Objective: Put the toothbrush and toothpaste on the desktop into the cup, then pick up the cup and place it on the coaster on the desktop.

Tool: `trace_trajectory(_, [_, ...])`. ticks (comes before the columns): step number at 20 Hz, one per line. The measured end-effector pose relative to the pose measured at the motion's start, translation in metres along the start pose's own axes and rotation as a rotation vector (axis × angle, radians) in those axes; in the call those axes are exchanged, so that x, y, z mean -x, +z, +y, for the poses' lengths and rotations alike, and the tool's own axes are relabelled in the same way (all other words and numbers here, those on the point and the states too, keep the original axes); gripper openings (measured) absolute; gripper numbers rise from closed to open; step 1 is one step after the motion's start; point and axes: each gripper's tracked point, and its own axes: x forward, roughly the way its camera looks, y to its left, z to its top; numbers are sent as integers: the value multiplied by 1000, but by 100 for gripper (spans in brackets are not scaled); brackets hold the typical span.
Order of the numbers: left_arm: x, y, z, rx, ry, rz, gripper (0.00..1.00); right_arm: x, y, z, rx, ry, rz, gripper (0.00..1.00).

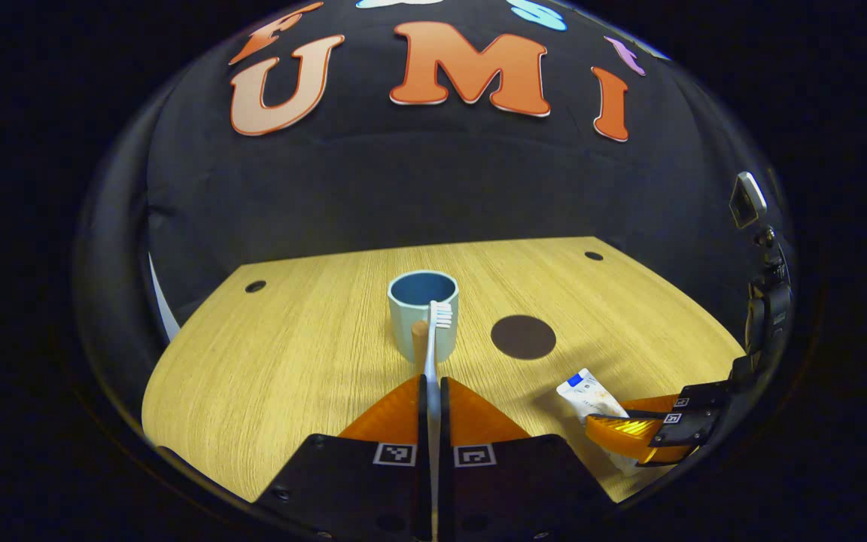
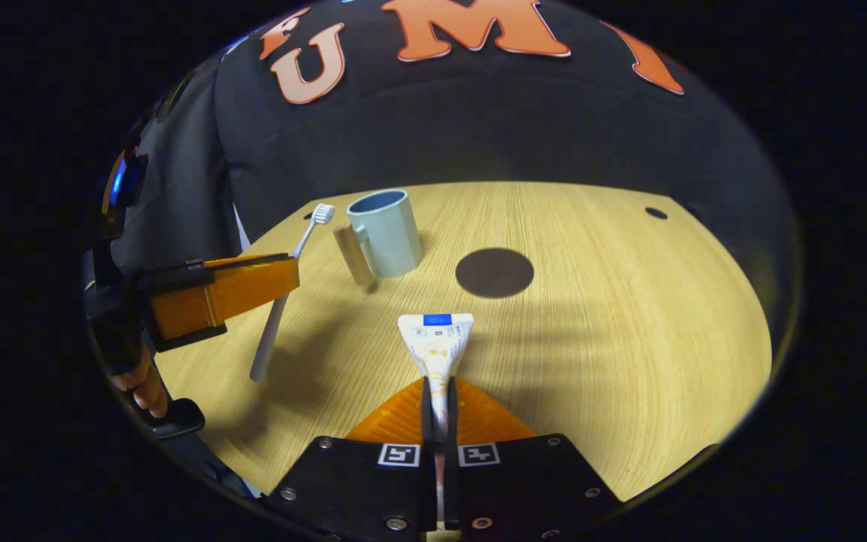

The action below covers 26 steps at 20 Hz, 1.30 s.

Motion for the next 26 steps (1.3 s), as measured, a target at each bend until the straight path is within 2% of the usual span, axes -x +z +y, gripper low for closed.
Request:
trace_trajectory(6, [-3, 51, 22, 8, 96, -225, 3, 24, 54, -2, 40, -8, -176, 4])
trace_trajectory(9, [-8, 76, 34, -27, 149, -315, 4, 30, 78, -5, 57, -14, -245, 4])
trace_trajectory(16, [-26, 132, 41, -1, 185, -479, 3, 43, 123, -11, 81, -30, -387, 4])
trace_trajectory(20, [-43, 156, 39, 47, 153, -538, 3, 47, 143, -20, 97, -51, -445, 4])
trace_trajectory(26, [-66, 183, 37, 39, 139, -619, 3, 41, 162, -33, 86, -64, -485, 4])
